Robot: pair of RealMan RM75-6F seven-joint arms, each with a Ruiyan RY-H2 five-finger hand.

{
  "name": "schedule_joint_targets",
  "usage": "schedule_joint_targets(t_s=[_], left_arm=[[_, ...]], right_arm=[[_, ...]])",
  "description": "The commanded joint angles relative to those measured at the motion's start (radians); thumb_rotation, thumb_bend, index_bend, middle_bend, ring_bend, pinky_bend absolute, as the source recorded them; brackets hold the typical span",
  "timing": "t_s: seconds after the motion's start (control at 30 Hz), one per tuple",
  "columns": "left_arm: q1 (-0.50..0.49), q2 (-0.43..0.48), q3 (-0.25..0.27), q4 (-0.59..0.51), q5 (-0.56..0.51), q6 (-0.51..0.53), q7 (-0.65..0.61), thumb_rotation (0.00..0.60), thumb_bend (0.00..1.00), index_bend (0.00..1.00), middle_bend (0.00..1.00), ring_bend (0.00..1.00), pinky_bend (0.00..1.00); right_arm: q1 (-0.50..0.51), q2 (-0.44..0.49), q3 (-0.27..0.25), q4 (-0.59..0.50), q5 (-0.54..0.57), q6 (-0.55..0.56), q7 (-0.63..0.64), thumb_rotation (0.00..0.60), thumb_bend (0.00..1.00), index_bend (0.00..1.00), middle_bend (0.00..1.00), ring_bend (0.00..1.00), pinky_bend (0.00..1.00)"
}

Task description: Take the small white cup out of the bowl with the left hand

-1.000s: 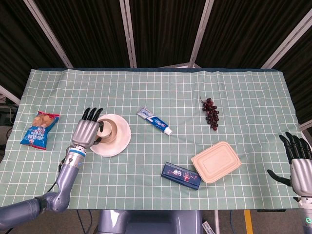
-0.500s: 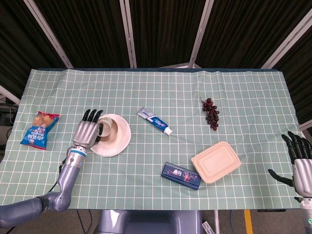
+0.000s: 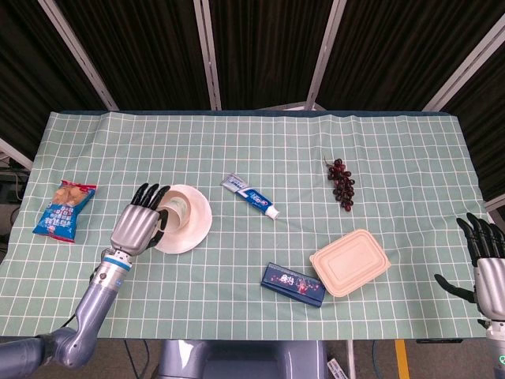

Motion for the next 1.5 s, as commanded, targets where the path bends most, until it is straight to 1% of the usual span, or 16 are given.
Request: schedule_joint_targets(t_s=[0.03,0.13,0.17,0.23,0.37,0.47,0.53,0.7,0.9,1.03,1.2,1.27,1.4,1.5], left_arm=[[0.047,0.109,0.096,-0.128,0.106,0.018,-0.017,0.600,0.49,0.64,0.05,0.00,0.00],[0.073,0.189,0.183,-0.208,0.186,0.007,-0.011,0.600,0.48,0.64,0.05,0.00,0.00],[0.081,0.217,0.220,-0.235,0.211,-0.006,-0.004,0.600,0.48,0.64,0.05,0.00,0.00],[0.090,0.270,0.273,-0.280,0.246,-0.032,-0.003,0.600,0.48,0.64,0.05,0.00,0.00],[0.095,0.327,0.344,-0.314,0.277,-0.091,0.026,0.600,0.48,0.64,0.05,0.00,0.00],[0.101,0.323,0.364,-0.301,0.282,-0.116,0.068,0.600,0.49,0.64,0.04,0.00,0.00],[0.099,0.320,0.367,-0.303,0.261,-0.140,0.066,0.600,0.49,0.64,0.03,0.00,0.00],[0.084,0.322,0.353,-0.307,0.210,-0.185,0.082,0.600,0.49,0.64,0.01,0.00,0.00],[0.065,0.321,0.339,-0.325,0.142,-0.223,0.124,0.600,0.49,0.61,0.00,0.00,0.00],[0.065,0.305,0.330,-0.319,0.109,-0.215,0.162,0.600,0.49,0.52,0.00,0.00,0.00],[0.067,0.299,0.328,-0.321,0.084,-0.206,0.191,0.600,0.49,0.46,0.00,0.00,0.00],[0.069,0.299,0.328,-0.324,0.081,-0.200,0.195,0.600,0.49,0.41,0.00,0.00,0.00],[0.079,0.310,0.332,-0.335,0.100,-0.180,0.182,0.600,0.47,0.32,0.00,0.00,0.00],[0.098,0.334,0.340,-0.358,0.156,-0.142,0.143,0.600,0.44,0.24,0.00,0.00,0.00]], right_arm=[[-0.002,0.000,-0.001,-0.004,-0.006,0.006,-0.005,0.600,0.03,0.06,0.00,0.00,0.00],[-0.004,-0.001,-0.003,-0.009,-0.012,0.013,-0.013,0.600,0.03,0.06,0.00,0.00,0.00],[-0.005,-0.001,-0.005,-0.011,-0.014,0.013,-0.015,0.600,0.03,0.06,0.00,0.00,0.00],[-0.005,-0.001,-0.006,-0.015,-0.016,0.014,-0.020,0.600,0.03,0.06,0.00,0.00,0.00],[-0.008,-0.001,-0.009,-0.022,-0.019,0.017,-0.029,0.600,0.03,0.06,0.00,0.00,0.00],[-0.009,0.000,-0.010,-0.025,-0.023,0.018,-0.034,0.600,0.03,0.06,0.00,0.00,0.00],[-0.009,0.000,-0.010,-0.026,-0.023,0.019,-0.035,0.600,0.03,0.06,0.00,0.00,0.00],[-0.010,0.000,-0.008,-0.027,-0.019,0.019,-0.032,0.600,0.03,0.06,0.00,0.00,0.00],[-0.008,0.001,-0.008,-0.025,-0.017,0.013,-0.031,0.600,0.03,0.06,0.00,0.00,0.00],[-0.009,0.002,-0.008,-0.026,-0.020,0.017,-0.027,0.600,0.03,0.06,0.00,0.00,0.00],[-0.011,0.004,-0.008,-0.028,-0.020,0.019,-0.024,0.600,0.03,0.06,0.00,0.00,0.00],[-0.011,0.004,-0.007,-0.030,-0.022,0.021,-0.025,0.600,0.03,0.06,0.00,0.00,0.00],[-0.011,0.004,-0.010,-0.031,-0.026,0.021,-0.027,0.600,0.03,0.06,0.00,0.00,0.00],[-0.011,0.003,-0.012,-0.031,-0.029,0.020,-0.033,0.600,0.03,0.06,0.00,0.00,0.00]])
